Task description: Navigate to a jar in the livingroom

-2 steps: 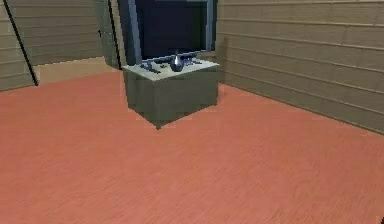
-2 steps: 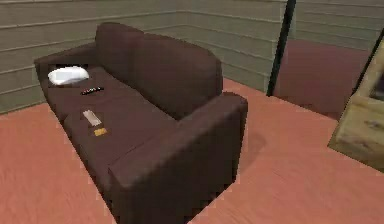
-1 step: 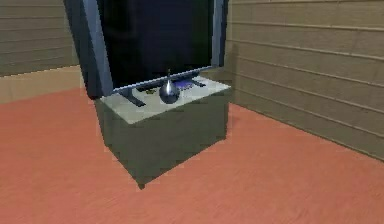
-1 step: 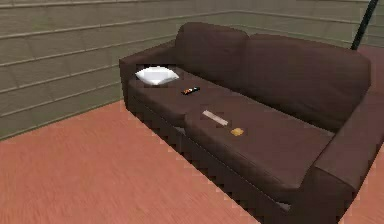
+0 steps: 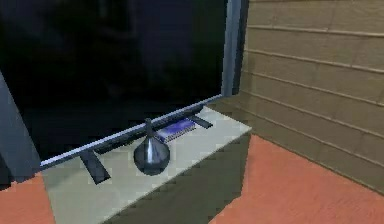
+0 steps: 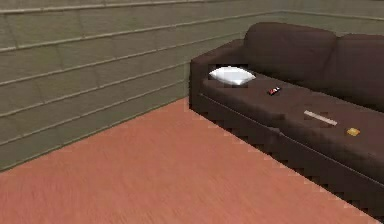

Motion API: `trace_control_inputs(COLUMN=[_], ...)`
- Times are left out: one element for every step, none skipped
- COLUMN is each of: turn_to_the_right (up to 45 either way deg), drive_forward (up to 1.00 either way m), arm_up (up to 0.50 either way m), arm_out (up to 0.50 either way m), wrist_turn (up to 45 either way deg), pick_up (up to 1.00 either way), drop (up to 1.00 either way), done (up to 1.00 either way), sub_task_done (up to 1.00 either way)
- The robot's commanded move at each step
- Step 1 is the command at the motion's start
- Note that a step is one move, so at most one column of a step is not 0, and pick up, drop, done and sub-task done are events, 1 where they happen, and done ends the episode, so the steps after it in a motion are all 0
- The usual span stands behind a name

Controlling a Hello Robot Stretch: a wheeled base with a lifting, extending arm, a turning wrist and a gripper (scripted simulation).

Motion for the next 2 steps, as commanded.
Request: trace_control_inputs(turn_to_the_right=[-12.0,0.0], drive_forward=[0.00,0.00], arm_up=[0.00,0.00], arm_out=[0.00,0.00], wrist_turn=[0.0,0.0], pick_up=[0.00,0.00], drop=[0.00,0.00], done=[0.00,1.00], sub_task_done=[0.00,0.00])
